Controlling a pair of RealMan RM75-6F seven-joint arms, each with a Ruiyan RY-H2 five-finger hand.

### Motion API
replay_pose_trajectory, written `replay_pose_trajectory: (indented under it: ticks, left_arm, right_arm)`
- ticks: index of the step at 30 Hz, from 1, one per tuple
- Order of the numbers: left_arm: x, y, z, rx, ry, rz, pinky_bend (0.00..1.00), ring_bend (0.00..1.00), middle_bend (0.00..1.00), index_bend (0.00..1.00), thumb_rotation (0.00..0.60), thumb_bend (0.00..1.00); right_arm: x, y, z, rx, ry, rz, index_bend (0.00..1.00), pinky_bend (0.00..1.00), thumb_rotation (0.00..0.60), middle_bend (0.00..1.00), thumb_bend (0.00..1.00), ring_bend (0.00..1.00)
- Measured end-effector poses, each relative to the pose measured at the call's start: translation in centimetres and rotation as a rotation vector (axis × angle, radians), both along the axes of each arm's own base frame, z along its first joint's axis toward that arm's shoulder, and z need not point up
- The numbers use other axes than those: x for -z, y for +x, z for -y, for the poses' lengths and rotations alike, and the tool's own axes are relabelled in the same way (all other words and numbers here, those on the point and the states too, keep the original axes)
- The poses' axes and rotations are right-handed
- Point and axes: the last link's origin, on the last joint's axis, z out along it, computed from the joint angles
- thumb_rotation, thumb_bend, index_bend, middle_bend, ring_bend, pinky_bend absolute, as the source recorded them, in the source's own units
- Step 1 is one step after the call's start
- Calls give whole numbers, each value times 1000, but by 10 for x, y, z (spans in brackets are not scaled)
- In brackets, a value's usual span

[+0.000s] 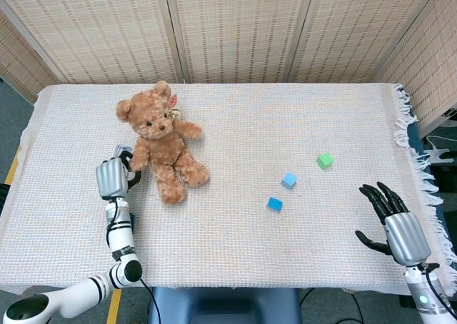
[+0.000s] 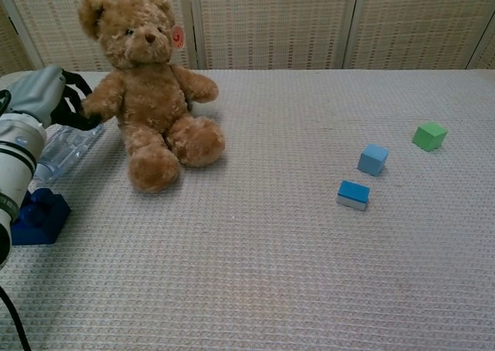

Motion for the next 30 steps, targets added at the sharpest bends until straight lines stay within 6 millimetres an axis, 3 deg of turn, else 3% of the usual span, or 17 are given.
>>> replay_pose_trajectory:
  ticks: [4, 13, 22, 30]
  left_arm:
    - [3, 2, 2, -43, -60, 8, 463, 515, 592, 525, 600, 357]
    - [-6, 8, 1, 74, 34, 38, 464, 510, 589, 520, 600, 357]
    - [0, 2, 4, -3, -52, 15, 466, 510, 584, 515, 600, 357]
    - [-8, 7, 3, 93, 37, 37, 465, 506, 583, 510, 600, 357]
  right_arm:
    - [-1, 0, 0, 0, -3, 3, 109, 128, 600, 96, 95, 0]
    - [0, 0, 0, -1, -1, 3, 109, 128, 600, 96, 95, 0]
    - [0, 0, 0, 0, -2, 5, 109, 128, 600, 96, 94, 0]
    - [0, 0, 0, 0, -1, 4, 109, 128, 600, 96, 95, 0]
